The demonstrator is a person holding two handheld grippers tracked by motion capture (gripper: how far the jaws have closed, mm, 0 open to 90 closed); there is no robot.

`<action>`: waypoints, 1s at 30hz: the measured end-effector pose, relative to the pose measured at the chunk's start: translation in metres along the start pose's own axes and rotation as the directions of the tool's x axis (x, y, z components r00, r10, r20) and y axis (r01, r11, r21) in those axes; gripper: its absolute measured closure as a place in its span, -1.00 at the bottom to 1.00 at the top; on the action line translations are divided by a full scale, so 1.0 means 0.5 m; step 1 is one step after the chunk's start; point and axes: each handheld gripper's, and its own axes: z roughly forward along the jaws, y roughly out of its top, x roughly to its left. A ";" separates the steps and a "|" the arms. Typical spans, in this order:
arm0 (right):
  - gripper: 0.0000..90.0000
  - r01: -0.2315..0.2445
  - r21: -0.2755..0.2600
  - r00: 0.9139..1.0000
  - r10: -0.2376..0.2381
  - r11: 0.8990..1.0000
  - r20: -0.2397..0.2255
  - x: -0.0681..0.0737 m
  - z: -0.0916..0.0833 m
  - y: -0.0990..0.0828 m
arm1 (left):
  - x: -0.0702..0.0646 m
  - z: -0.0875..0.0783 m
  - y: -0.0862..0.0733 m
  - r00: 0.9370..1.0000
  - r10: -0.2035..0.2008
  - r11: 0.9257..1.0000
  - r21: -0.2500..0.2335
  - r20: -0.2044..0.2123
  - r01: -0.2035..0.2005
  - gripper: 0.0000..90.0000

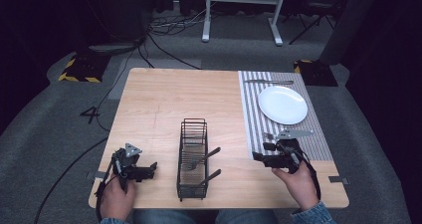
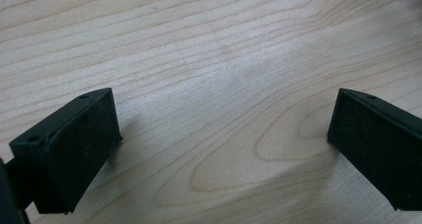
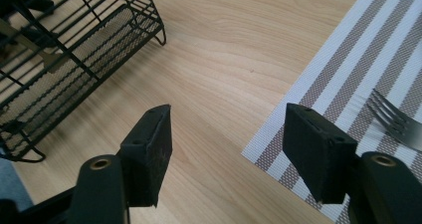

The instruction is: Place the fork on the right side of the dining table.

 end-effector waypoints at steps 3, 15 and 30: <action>-0.18 0.039 0.024 0.999 -0.040 0.999 0.035 -0.005 0.027 -0.014 | 0.000 0.000 0.000 1.000 0.000 1.000 0.000 0.000 0.000 -1.00; -0.18 0.139 0.039 0.989 -0.141 0.990 0.050 0.012 0.107 -0.069 | 0.000 0.000 0.000 1.000 0.000 1.000 0.000 0.000 0.000 -1.00; -0.56 0.209 0.004 0.975 -0.209 0.978 0.072 0.031 0.141 -0.102 | 0.000 0.000 0.000 1.000 0.000 1.000 -0.001 0.001 0.000 -1.00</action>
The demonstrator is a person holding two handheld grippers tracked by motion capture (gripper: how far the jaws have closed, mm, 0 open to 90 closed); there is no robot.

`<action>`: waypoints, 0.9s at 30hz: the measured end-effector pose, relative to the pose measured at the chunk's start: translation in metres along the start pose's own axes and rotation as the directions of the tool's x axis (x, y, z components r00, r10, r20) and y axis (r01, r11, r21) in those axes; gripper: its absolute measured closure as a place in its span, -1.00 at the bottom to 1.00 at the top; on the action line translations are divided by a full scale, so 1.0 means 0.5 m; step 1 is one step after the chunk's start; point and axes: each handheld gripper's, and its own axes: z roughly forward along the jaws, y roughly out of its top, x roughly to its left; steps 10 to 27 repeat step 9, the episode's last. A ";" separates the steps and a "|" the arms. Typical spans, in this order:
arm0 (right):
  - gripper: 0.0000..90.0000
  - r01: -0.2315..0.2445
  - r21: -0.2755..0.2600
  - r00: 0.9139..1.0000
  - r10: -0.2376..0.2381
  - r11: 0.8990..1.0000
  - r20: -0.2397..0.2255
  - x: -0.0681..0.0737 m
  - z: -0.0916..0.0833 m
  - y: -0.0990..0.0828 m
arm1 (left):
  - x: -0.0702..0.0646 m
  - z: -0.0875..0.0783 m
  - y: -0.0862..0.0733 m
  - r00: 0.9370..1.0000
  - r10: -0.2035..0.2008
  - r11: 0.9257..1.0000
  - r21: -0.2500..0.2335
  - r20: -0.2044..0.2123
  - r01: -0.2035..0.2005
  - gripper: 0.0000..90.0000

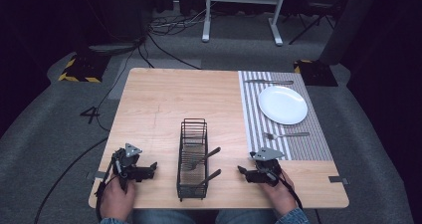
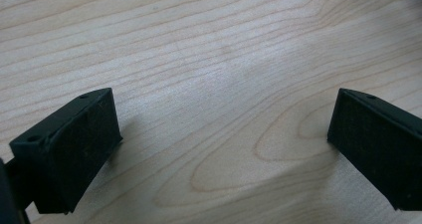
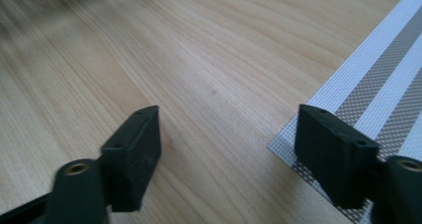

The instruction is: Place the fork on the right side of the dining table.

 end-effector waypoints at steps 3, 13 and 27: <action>-0.71 0.006 0.014 1.000 -0.006 1.000 -0.004 0.004 0.003 0.001 | 0.000 0.000 0.000 1.000 0.000 1.000 0.000 0.000 0.000 -1.00; -0.72 -0.021 0.019 1.000 0.021 1.000 0.019 0.007 0.002 0.000 | 0.000 0.000 0.000 1.000 0.000 1.000 -0.001 0.000 0.000 -1.00; -0.72 -0.021 0.019 1.000 0.021 1.000 0.019 0.007 0.002 0.000 | 0.000 0.000 0.000 1.000 0.000 1.000 -0.001 0.000 0.000 -1.00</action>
